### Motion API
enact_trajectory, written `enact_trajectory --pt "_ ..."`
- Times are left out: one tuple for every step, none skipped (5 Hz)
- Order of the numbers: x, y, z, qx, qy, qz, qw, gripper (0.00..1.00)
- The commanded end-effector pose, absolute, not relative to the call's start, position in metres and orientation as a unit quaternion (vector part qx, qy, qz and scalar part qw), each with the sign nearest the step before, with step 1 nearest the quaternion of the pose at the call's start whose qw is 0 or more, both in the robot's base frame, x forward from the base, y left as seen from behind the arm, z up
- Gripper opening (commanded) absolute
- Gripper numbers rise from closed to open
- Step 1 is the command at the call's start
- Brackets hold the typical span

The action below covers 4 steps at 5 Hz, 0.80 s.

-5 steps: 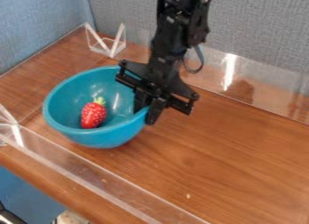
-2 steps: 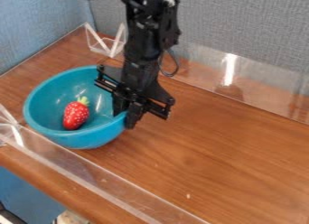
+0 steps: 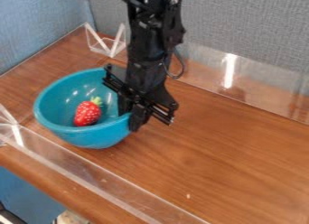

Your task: Put the strawberry in the blue bowl

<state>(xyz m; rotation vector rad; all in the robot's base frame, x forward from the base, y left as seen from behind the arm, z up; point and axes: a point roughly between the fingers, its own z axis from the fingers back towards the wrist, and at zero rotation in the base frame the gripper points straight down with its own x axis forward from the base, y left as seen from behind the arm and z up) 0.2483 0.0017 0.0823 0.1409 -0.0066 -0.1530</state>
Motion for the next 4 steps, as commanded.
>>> enact_trajectory --pt "0.248 -0.001 0.098 0.065 -0.032 -0.125 0.989 0.0" --pt "0.249 -0.008 0.092 0.062 -0.03 -0.153 0.986 0.0" --pt "0.25 -0.013 0.087 0.058 -0.028 -0.178 0.982 0.0" --pt "0.255 -0.019 0.084 0.056 -0.023 -0.159 0.985 0.0"
